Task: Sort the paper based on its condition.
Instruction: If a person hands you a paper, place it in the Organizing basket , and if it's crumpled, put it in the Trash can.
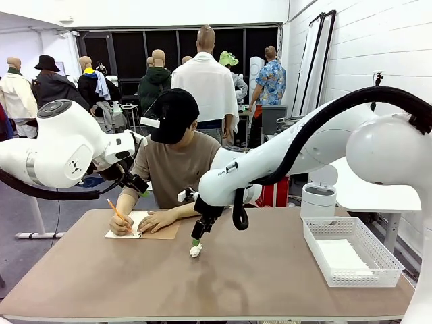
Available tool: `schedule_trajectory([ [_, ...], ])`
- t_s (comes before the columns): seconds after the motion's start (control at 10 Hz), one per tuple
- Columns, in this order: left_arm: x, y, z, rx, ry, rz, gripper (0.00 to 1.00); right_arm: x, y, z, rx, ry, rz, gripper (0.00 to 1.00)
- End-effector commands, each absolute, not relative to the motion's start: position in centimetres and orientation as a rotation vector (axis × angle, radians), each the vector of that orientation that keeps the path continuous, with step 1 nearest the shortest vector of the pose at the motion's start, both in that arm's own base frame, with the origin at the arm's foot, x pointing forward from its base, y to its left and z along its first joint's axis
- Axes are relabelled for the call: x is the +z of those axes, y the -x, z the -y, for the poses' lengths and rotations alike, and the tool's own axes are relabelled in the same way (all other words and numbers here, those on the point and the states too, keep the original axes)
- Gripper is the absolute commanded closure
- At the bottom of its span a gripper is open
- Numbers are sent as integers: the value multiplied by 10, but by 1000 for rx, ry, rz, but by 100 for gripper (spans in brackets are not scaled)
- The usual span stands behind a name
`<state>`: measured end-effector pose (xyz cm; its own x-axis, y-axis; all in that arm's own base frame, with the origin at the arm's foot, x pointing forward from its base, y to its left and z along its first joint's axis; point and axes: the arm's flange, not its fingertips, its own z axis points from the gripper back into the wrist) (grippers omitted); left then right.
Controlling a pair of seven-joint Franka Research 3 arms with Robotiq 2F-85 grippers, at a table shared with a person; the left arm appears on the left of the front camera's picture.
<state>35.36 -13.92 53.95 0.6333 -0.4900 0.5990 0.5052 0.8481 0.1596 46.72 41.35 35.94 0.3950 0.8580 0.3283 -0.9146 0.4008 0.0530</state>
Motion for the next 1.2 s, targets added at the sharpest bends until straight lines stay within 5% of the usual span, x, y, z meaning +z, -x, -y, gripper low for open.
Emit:
schedule_trajectory([
  [0.0,539,-354,138,-568,26,677,0,361,-464,-412,1137,-241,270,0],
  [1.1,539,-354,138,-568,26,677,0,317,-492,-429,1156,-224,227,0],
])
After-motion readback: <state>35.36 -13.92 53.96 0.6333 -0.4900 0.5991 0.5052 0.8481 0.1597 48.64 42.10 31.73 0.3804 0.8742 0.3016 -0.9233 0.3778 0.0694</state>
